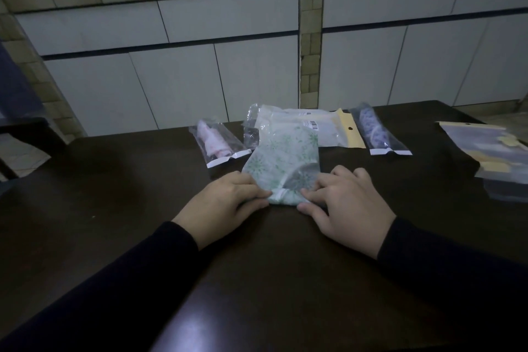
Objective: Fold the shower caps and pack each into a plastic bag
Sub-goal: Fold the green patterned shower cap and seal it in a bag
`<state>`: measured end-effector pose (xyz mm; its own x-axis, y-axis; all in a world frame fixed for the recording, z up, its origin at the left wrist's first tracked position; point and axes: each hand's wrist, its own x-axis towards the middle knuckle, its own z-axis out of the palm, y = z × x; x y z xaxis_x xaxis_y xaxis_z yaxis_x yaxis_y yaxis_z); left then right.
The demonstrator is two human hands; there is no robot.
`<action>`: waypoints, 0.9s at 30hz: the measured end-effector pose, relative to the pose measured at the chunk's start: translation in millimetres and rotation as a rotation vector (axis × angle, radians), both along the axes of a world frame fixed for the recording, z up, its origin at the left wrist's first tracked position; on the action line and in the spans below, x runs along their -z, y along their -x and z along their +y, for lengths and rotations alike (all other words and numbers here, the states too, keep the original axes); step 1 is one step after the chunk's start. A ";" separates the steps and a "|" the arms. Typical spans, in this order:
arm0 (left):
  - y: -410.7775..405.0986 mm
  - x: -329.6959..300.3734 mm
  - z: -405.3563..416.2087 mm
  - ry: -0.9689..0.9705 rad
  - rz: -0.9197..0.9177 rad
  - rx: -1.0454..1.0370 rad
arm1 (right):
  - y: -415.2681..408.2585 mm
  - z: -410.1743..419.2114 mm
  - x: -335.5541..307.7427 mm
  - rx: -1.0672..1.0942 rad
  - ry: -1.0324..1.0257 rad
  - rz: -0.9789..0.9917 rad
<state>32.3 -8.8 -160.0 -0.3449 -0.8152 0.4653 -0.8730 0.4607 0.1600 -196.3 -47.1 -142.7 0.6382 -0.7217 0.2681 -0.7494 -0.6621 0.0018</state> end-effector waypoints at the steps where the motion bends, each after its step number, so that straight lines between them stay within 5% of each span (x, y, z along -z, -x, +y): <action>1: 0.9 -0.2 0.5 0.009 -0.012 -0.008 | 0.8 -0.3 0.2 -0.003 -0.002 -0.011; 12: 4.3 -3.6 4.7 0.002 0.024 -0.066 | 3.3 -6.1 4.5 -0.016 0.030 -0.226; 27: 6.3 -6.7 8.1 -0.060 0.120 -0.124 | 0.3 -7.4 5.0 0.016 0.009 -0.145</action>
